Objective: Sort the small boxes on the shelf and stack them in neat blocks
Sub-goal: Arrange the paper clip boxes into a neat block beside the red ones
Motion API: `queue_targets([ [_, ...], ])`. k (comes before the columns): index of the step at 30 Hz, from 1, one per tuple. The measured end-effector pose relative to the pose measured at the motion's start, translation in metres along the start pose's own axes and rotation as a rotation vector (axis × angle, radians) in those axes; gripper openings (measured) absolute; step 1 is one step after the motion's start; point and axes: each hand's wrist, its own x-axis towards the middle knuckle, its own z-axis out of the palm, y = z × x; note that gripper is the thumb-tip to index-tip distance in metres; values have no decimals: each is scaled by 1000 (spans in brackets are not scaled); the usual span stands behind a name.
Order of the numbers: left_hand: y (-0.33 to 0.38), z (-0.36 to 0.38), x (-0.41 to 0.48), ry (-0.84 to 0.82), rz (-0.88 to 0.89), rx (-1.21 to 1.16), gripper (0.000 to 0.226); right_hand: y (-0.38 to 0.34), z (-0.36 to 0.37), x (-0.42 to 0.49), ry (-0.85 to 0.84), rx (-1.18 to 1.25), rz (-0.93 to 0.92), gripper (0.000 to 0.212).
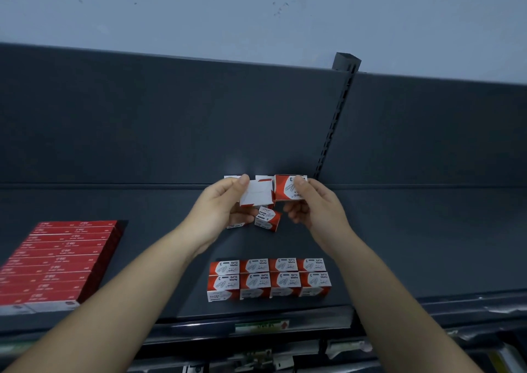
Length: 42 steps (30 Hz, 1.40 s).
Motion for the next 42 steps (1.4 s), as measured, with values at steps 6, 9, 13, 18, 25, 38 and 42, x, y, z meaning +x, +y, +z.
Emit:
queue_targets([
  [6,1,6,-10,4,38,-44,22,-3,-9,-9,16,23,-1,21],
  [9,2,9,-15,25,60,-24,34,-4,-10,-13,9,28,10,20],
  [13,4,13,-22,37,108,-71,43,-5,-8,-16,-6,66,28,21],
  [18,8,15,-26,26,113,-219,41,-6,-4,-19,-24,86,44,23],
  [25,6,13,-26,21,108,-335,39,-8,-4,-20,-87,137,30,22],
  [38,8,14,-26,59,172,-271,39,-7,1,-17,-93,146,61,24],
  [42,8,15,-23,79,129,-341,48,-12,-3,-20,-105,171,72,33],
])
